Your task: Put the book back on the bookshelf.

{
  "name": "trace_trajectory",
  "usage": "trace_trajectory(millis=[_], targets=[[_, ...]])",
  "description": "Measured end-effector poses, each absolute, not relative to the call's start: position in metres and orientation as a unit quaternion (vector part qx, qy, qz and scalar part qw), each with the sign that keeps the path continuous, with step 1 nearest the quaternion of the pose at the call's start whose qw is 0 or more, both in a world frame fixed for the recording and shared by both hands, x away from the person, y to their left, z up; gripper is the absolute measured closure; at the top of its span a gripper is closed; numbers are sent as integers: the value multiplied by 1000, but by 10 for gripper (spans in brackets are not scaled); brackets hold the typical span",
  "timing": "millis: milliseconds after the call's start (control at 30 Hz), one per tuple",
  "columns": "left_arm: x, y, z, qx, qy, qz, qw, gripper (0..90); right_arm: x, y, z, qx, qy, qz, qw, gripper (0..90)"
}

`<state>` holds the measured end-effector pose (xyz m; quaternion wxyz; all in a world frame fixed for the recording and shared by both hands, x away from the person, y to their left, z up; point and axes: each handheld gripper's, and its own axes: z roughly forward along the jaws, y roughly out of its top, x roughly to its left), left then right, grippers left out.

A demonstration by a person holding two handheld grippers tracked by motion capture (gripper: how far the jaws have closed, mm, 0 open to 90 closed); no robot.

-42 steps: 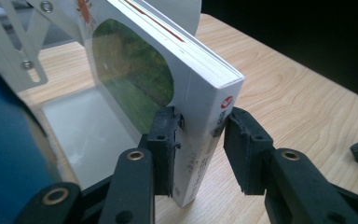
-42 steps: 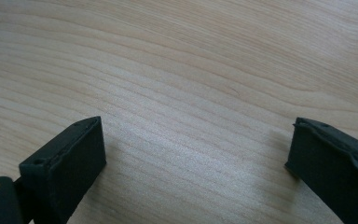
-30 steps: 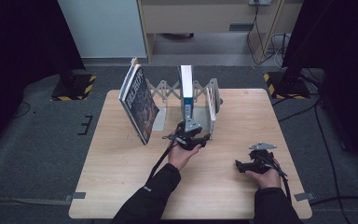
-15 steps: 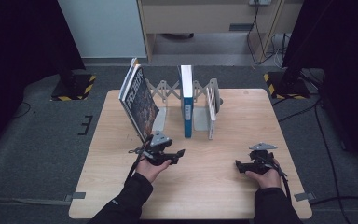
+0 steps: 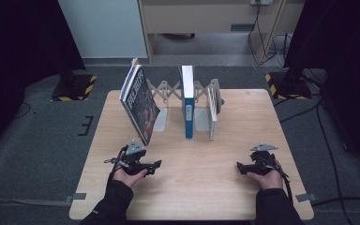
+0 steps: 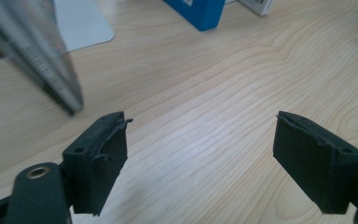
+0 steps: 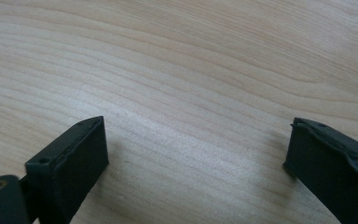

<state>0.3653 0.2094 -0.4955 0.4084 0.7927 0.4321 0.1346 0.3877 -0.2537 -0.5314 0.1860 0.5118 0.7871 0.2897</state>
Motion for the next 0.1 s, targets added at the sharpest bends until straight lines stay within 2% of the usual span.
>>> trace_trajectory(millis=[100], targets=[[363, 225, -501, 791, 444, 140, 397, 155, 386, -254, -529, 507, 793, 282, 186, 69]])
